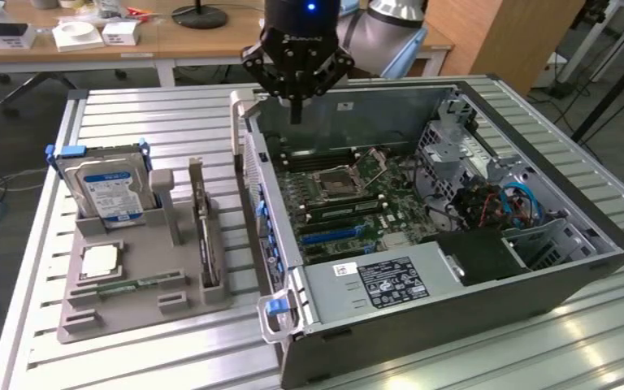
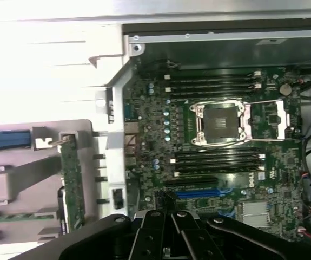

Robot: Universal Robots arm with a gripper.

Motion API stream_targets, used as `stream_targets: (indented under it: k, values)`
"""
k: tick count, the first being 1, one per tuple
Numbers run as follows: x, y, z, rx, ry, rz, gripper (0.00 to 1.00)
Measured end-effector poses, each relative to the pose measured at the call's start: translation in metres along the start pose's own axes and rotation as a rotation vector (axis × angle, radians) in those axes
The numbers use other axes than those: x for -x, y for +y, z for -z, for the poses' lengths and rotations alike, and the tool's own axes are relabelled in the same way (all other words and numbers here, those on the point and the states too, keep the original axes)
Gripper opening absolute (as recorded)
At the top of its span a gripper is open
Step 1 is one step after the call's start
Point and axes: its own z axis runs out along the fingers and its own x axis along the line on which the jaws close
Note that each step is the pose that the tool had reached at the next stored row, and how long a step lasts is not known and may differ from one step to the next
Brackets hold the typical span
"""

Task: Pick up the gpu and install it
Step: 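Reach for the gpu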

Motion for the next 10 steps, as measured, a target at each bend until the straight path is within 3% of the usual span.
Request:
stream_targets:
  k: [10]
  values:
    - [-0.042, -0.0032, -0.0024, 0.0001, -0.0001, -0.002, 0.10]
